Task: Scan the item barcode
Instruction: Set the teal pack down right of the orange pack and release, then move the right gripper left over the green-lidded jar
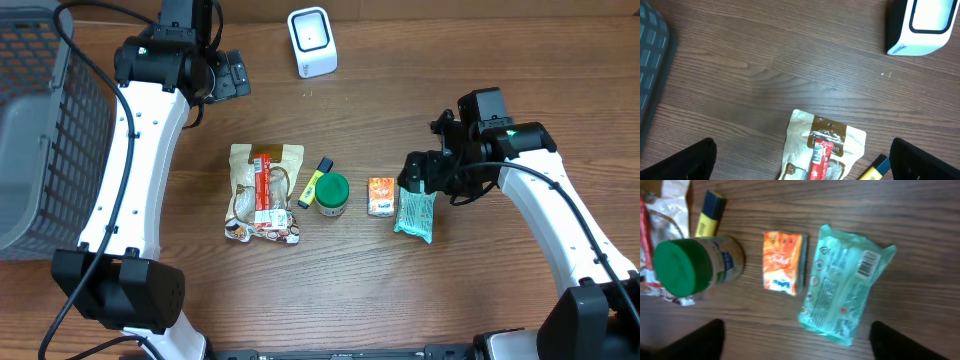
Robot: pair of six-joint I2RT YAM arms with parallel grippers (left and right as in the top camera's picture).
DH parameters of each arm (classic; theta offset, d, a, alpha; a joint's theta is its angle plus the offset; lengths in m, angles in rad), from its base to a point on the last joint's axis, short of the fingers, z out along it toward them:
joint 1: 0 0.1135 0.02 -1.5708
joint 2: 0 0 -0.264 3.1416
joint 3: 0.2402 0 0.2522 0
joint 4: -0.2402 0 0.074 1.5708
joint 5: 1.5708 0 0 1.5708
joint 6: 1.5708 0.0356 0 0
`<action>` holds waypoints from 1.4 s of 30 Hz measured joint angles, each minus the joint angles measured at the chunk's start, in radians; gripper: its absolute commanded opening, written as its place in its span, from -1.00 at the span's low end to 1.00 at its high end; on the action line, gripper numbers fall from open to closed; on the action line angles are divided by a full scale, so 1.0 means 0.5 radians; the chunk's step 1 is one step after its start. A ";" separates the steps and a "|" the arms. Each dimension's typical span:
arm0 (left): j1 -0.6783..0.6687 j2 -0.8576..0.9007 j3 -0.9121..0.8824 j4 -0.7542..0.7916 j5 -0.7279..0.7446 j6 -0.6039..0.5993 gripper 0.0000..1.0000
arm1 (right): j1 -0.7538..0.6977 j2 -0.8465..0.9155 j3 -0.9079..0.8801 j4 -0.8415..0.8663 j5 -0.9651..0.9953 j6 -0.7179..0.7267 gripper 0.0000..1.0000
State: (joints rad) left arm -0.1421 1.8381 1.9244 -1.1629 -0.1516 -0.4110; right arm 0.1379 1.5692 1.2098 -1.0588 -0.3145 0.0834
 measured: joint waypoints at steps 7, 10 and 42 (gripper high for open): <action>0.000 0.000 0.000 -0.001 0.000 0.000 0.99 | 0.001 0.000 0.000 0.002 -0.058 -0.005 1.00; 0.000 0.000 0.000 -0.001 0.000 0.000 1.00 | 0.000 0.000 0.000 0.002 -0.060 -0.004 1.00; 0.000 0.000 0.000 -0.001 -0.004 0.000 1.00 | 0.000 0.000 0.000 0.269 -0.127 -0.003 1.00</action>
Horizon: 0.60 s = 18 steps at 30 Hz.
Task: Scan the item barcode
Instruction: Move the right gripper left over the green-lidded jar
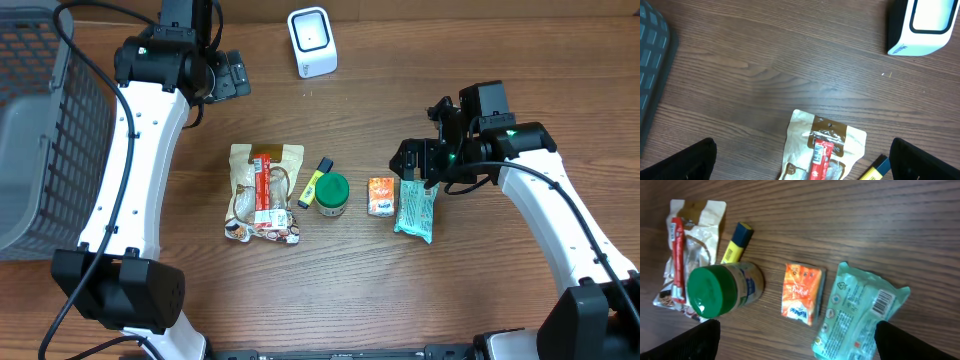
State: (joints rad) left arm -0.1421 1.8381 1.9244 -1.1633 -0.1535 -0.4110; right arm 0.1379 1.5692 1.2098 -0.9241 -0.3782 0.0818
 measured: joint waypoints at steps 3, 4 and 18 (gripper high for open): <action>-0.001 0.000 0.000 0.000 0.001 0.000 1.00 | 0.001 0.000 0.000 0.043 -0.105 -0.001 0.98; 0.000 0.000 0.000 0.000 0.001 0.000 1.00 | 0.000 0.000 0.000 0.062 -0.143 -0.002 0.86; -0.001 0.000 0.000 0.000 0.000 0.000 1.00 | 0.198 0.000 0.214 -0.138 -0.365 0.200 0.23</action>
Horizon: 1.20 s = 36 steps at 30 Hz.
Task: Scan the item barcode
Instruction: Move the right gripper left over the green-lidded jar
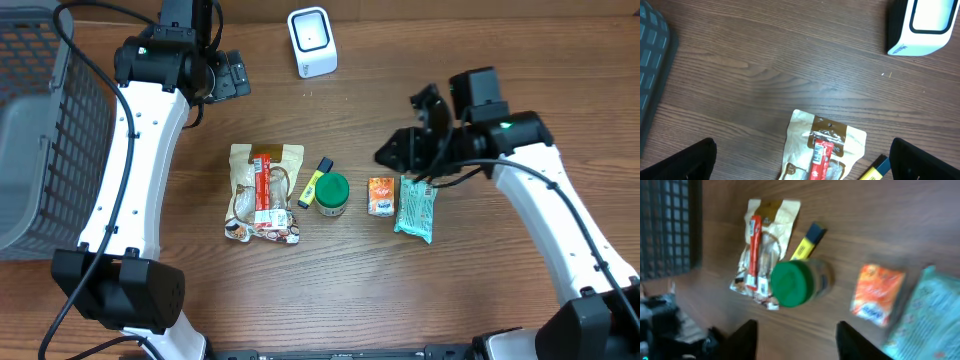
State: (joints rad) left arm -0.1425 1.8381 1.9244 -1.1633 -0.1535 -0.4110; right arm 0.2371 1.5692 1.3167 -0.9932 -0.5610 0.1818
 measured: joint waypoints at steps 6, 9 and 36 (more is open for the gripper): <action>0.001 0.000 0.000 0.000 0.000 0.000 0.99 | 0.376 0.002 0.000 0.012 0.378 0.132 0.58; 0.000 0.000 0.000 0.000 0.001 0.000 0.99 | 0.592 0.002 0.000 0.048 0.686 0.238 0.78; 0.000 0.000 0.000 0.001 0.000 0.000 1.00 | 0.935 0.510 0.000 0.369 1.241 0.369 0.80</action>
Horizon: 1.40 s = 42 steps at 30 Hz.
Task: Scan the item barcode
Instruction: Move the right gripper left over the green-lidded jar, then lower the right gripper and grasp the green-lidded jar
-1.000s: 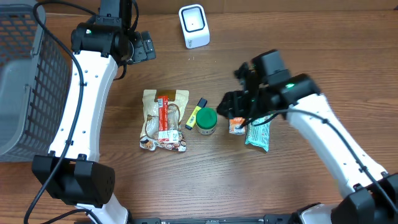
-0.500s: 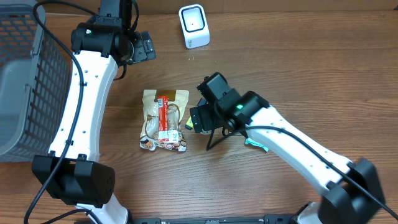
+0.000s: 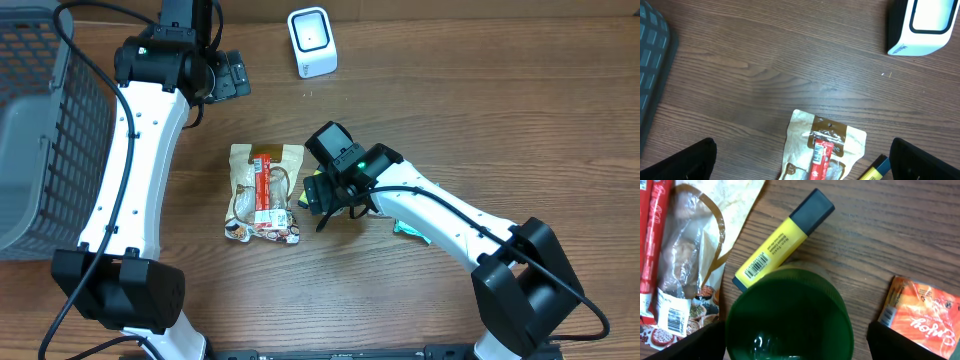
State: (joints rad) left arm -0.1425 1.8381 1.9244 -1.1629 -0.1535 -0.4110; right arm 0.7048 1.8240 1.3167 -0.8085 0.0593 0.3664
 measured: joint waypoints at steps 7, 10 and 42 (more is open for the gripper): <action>0.001 0.000 0.000 -0.001 0.000 0.000 1.00 | 0.000 0.000 -0.009 0.104 0.000 0.000 0.72; 0.000 0.000 0.000 0.000 0.000 0.000 1.00 | 0.000 0.000 -0.037 0.154 0.000 -0.004 0.55; 0.001 0.000 0.000 -0.001 0.000 0.000 0.99 | 0.000 0.102 -0.085 0.186 -0.021 0.000 0.52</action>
State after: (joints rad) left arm -0.1421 1.8381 1.9244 -1.1633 -0.1535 -0.4110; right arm 0.7048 1.8751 1.2743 -0.7155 0.0486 0.3664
